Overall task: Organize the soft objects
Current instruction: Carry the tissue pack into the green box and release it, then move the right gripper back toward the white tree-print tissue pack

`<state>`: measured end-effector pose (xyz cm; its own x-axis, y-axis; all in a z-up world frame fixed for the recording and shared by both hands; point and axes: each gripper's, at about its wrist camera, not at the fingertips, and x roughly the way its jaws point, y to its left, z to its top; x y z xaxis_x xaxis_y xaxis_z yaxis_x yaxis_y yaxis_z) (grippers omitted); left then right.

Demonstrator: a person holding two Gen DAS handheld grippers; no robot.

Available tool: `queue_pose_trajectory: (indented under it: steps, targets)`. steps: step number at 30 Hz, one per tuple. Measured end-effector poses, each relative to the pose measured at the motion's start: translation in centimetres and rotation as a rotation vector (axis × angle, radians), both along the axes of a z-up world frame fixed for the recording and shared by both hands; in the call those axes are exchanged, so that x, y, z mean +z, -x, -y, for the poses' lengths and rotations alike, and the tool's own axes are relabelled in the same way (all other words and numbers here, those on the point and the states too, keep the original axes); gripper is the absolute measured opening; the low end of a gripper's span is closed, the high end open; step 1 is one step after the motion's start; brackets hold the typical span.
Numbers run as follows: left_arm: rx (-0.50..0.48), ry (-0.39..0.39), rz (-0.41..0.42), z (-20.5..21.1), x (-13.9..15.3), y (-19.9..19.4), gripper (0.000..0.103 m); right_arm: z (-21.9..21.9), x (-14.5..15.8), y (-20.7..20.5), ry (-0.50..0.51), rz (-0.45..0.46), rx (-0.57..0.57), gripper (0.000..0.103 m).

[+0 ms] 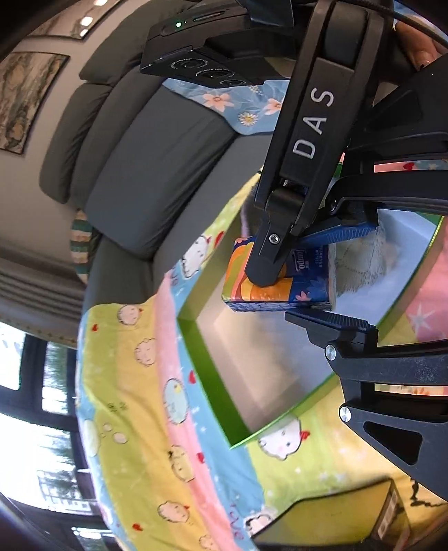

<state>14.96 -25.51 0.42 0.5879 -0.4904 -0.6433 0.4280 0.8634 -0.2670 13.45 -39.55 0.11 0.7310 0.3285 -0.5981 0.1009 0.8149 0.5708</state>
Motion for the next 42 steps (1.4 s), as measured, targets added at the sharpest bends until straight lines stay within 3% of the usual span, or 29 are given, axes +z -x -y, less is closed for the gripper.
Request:
queue_pose_trajectory:
  steps: [7,13,15,17,20,22,24,27,31,34,42]
  targets:
    - [-0.005,-0.029,-0.021,1.2,-0.9,-0.1,0.036,0.2,-0.4,0.0,0.05,-0.031,-0.021,0.044]
    - [0.003,-0.035,-0.046,0.7,-0.9,-0.3,0.036,0.5,-0.6,0.1,0.022,-0.037,-0.013,0.043]
    - [0.035,-0.038,-0.04,0.1,-0.6,-0.2,0.036,0.7,-0.6,0.2,0.019,-0.035,-0.015,0.049]
    - [0.072,-0.027,-0.049,-0.8,-0.1,0.1,0.036,0.8,-0.4,0.4,0.027,-0.024,-0.018,0.064]
    - [0.115,-0.03,-0.058,-2.5,0.7,1.1,0.051,1.2,-0.2,1.2,0.013,-0.009,-0.021,0.068]
    - [0.154,-0.039,-0.038,-3.8,1.2,2.1,0.068,1.4,-0.1,1.7,0.002,0.001,-0.027,0.07]
    - [0.192,-0.052,-0.043,-5.1,1.3,3.1,0.077,1.5,0.1,2.3,-0.002,0.017,-0.03,0.079]
    - [0.219,-0.081,-0.104,-6.4,0.1,4.1,0.078,1.3,0.5,3.0,-0.011,0.041,-0.03,0.082]
    - [0.33,-0.168,-0.176,-8.2,-2.9,4.2,0.078,0.6,0.9,3.5,-0.021,0.07,-0.008,0.087]
    - [0.322,-0.189,-0.209,-8.6,-4.8,3.8,0.078,-0.1,1.0,3.5,-0.009,0.073,0.01,0.088]
    - [0.257,-0.2,-0.192,-9.0,-7.3,2.6,0.078,-0.4,0.5,3.3,0.008,0.029,0.002,0.088]
